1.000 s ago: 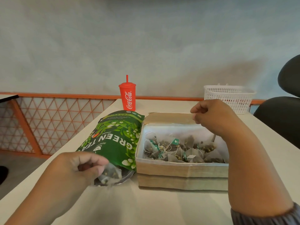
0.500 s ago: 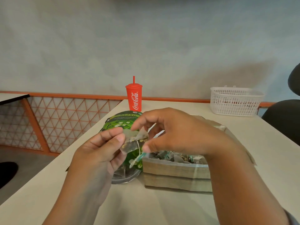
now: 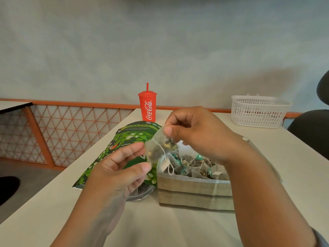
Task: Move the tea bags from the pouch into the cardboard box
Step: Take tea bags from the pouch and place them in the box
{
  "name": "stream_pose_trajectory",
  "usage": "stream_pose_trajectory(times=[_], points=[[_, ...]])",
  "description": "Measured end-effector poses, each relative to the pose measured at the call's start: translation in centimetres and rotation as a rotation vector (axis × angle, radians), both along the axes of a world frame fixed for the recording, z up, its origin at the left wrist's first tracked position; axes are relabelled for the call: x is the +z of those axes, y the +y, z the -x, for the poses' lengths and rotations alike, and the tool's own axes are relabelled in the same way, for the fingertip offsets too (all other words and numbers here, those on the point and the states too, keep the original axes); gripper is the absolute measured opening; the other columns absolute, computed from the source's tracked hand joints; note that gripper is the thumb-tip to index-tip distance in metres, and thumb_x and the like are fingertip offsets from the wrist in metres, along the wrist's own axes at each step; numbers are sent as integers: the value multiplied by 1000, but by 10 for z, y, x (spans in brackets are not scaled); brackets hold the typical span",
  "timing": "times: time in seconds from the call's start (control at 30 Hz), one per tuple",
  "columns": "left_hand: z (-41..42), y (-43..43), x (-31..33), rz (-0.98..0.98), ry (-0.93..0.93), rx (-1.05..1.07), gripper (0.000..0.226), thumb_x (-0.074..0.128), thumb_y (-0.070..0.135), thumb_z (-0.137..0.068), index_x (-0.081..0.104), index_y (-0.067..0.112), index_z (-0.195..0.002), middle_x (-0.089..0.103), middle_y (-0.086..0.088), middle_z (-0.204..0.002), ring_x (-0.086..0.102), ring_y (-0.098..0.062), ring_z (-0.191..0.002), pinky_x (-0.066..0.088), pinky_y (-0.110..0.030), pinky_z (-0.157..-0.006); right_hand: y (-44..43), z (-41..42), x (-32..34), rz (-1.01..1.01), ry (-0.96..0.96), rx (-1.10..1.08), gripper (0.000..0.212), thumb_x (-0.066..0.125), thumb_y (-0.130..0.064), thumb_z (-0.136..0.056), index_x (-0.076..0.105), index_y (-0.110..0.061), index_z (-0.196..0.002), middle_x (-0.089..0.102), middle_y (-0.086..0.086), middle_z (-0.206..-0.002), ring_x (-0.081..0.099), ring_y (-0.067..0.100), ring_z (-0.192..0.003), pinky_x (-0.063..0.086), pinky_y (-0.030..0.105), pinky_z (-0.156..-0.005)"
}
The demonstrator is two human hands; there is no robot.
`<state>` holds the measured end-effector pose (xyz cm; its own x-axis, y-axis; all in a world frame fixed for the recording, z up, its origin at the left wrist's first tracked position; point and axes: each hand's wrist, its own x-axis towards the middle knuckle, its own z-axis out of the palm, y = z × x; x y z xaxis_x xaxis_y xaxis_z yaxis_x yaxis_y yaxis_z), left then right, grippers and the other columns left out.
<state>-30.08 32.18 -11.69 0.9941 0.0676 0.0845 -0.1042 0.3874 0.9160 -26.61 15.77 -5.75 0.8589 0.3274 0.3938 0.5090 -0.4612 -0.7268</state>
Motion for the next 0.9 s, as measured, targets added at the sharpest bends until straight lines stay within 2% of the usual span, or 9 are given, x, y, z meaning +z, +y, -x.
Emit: stream_pose_trajectory(times=[0.13, 0.23, 0.3, 0.4, 0.57, 0.63, 0.73, 0.8, 0.9], points=[[-7, 16, -12, -186, 43, 76, 33, 65, -13, -69, 71, 15, -85, 71, 3, -77, 61, -10, -61, 49, -14, -47, -5, -4, 0, 20, -29, -146, 17, 59, -15, -88, 63, -16, -71, 65, -3, -67, 51, -4, -53, 41, 12, -56], [-13, 35, -29, -667, 43, 187, 22, 70, -1, -76, 70, 20, -75, 68, 3, -68, 57, -13, -60, 45, -18, -55, -14, -7, 0, 55, -31, -196, 18, 58, -15, -89, 62, -17, -72, 68, 4, -76, 55, 5, -63, 46, 23, -65], [-18, 45, -40, -1060, 33, 203, 17, 72, 12, -77, 69, 26, -68, 66, 8, -66, 57, -7, -63, 39, -19, -57, -21, -10, -1, 66, -65, -281, 18, 58, -13, -88, 62, -19, -71, 66, -2, -69, 56, 3, -60, 44, 15, -59], [-21, 49, -51, -1392, 16, 145, 12, 66, 24, -81, 70, 35, -82, 64, 15, -82, 58, -4, -77, 41, -19, -64, -28, -12, -3, 2, -37, -302, 16, 61, -8, -85, 63, -16, -73, 68, -1, -67, 58, 9, -59, 43, 17, -54], [-35, 48, -71, -1433, -134, 62, 24, 66, 16, -81, 71, 29, -101, 52, 14, -101, 54, -12, -102, 42, -23, -91, -48, -14, -3, -94, -45, -367, 18, 61, -6, -85, 59, -20, -74, 69, 4, -69, 54, 3, -51, 43, 16, -51], [-39, 46, -77, -1444, -195, 11, 30, 64, 14, -82, 69, 30, -106, 51, 17, -102, 49, -14, -108, 41, -26, -95, -58, -16, -5, -77, -59, -441, 16, 58, -6, -86, 58, -19, -77, 68, 1, -69, 57, 10, -58, 45, 22, -56], [-44, 43, -82, -1461, -281, 14, 35, 61, 12, -82, 67, 32, -110, 49, 20, -103, 46, -11, -109, 39, -22, -90, -77, -18, -8, -43, -53, -528, 19, 54, -3, -88, 56, -20, -79, 68, -2, -69, 56, 15, -57, 47, 30, -59], [-45, 43, -81, -1491, -311, 62, 31, 60, 11, -83, 68, 30, -106, 50, 18, -100, 46, -10, -104, 37, -20, -83, -90, -20, -11, -7, -47, -579, 22, 53, -3, -87, 54, -23, -77, 68, 5, -72, 56, 16, -57, 51, 35, -64], [-47, 42, -78, -1496, -339, 107, 31, 54, 5, -77, 73, 30, -84, 64, 11, -86, 58, -15, -85, 45, -25, -67, -105, -22, -16, 26, 0, -640, 22, 58, -5, -86, 54, -24, -77, 67, 11, -78, 59, 21, -65, 52, 40, -72]])
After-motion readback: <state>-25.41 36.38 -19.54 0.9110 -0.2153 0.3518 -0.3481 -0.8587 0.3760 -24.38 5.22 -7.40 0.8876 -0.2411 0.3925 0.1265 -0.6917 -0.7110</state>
